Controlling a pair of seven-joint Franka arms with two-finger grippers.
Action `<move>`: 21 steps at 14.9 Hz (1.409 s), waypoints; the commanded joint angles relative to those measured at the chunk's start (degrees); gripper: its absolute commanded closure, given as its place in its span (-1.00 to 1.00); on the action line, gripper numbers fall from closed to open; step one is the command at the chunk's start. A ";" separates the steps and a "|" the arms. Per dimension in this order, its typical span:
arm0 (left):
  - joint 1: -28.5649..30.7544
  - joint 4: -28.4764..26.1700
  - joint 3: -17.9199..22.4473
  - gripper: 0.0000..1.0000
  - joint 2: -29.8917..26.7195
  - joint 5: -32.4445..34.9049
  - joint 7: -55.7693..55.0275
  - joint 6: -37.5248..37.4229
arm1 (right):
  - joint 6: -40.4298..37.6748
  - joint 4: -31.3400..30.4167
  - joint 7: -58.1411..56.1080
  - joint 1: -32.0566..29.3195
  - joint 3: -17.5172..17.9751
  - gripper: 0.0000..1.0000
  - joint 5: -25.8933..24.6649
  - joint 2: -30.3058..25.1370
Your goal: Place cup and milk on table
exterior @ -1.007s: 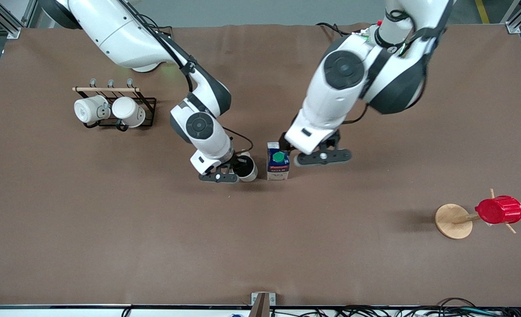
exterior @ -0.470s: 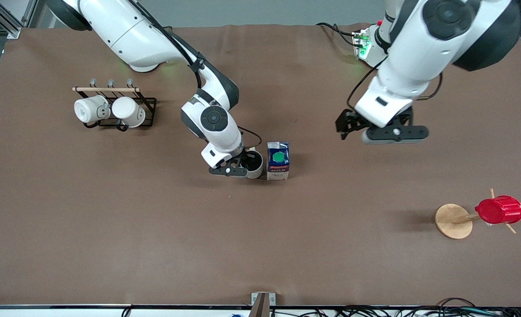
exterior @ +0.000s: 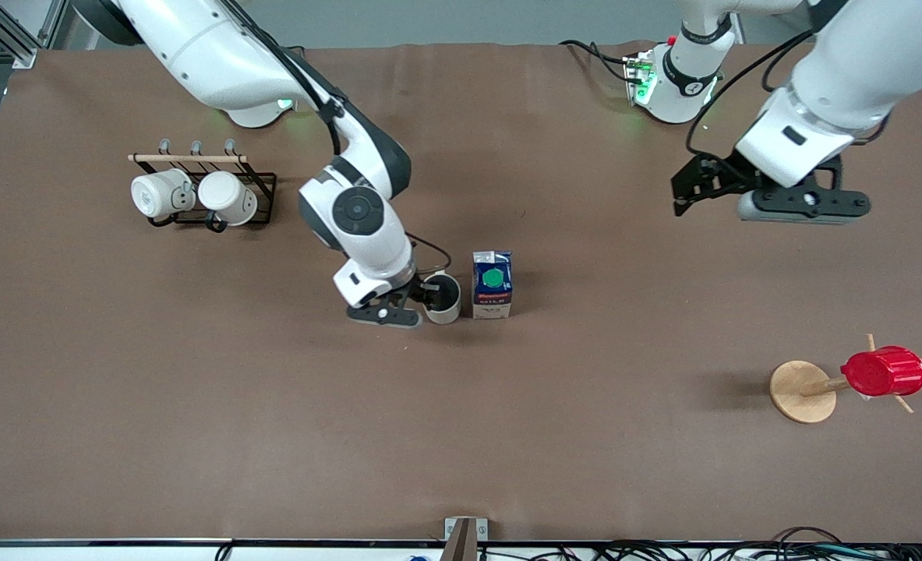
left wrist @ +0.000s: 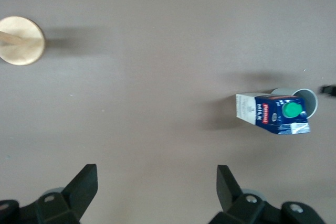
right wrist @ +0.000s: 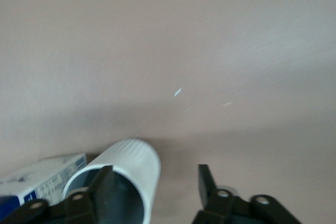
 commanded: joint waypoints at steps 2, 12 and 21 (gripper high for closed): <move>1.32 -2.22 0.24 -1.00 -2.06 0.33 2.73 -0.33 | -10.58 -2.12 -3.28 -8.64 0.78 -1.00 -2.60 -12.78; -0.97 -3.54 6.83 -1.00 -3.11 5.00 11.42 -0.15 | -27.20 -2.39 -36.67 -17.72 -15.73 -1.00 10.12 -32.74; 3.95 -6.18 2.80 -1.00 -3.90 5.08 7.30 0.29 | -43.74 6.84 -46.02 -17.89 -20.84 -1.00 15.33 -35.30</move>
